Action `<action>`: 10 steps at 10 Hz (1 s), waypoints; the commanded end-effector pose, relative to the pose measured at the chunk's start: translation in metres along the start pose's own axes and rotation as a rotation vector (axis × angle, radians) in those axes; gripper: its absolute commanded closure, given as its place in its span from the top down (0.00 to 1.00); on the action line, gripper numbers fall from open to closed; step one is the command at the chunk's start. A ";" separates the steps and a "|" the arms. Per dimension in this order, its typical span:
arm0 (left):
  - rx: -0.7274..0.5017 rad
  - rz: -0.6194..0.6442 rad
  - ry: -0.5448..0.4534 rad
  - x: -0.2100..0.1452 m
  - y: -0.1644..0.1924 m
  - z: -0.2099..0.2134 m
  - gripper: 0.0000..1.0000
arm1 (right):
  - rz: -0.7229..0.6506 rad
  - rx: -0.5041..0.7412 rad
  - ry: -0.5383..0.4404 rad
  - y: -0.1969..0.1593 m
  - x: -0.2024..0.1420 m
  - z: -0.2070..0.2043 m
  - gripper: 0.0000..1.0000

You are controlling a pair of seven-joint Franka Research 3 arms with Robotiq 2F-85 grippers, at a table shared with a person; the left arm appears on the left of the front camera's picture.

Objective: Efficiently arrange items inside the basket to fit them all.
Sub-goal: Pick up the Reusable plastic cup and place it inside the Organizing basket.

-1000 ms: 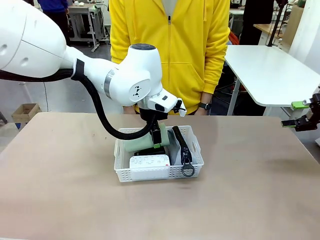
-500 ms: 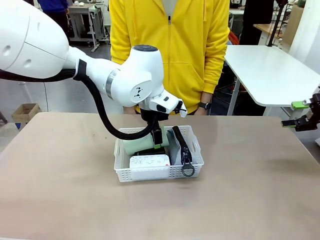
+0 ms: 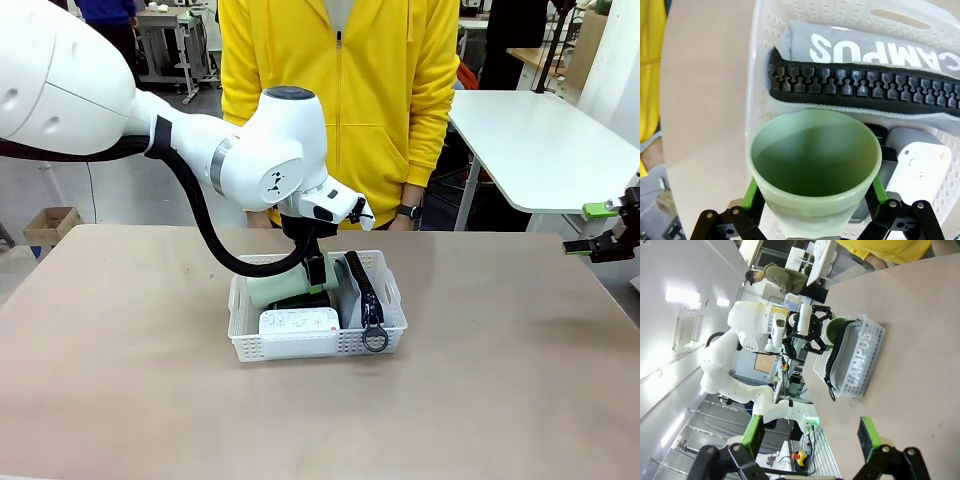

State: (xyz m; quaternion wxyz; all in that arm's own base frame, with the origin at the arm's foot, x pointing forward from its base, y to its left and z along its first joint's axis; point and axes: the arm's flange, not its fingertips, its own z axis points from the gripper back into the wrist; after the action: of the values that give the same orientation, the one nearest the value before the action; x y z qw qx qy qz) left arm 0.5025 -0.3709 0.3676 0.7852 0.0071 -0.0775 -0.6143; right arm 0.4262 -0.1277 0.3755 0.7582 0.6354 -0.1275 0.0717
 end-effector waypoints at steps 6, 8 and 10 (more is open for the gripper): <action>0.022 -0.031 -0.153 -0.059 -0.015 0.080 1.00 | -0.016 0.000 0.010 0.006 -0.001 0.001 1.00; -0.032 -0.050 -0.263 -0.080 -0.013 0.095 1.00 | -0.016 0.000 0.010 0.006 -0.001 0.001 1.00; -0.148 0.007 -0.407 -0.115 -0.007 0.113 1.00 | -0.016 0.000 0.010 0.006 -0.001 0.001 1.00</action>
State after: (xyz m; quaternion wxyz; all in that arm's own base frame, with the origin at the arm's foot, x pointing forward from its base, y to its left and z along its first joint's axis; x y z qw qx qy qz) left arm 0.4670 -0.2858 0.4631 0.7580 -0.1280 -0.1868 -0.6116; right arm 0.4262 -0.1277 0.3754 0.7582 0.6354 -0.1275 0.0716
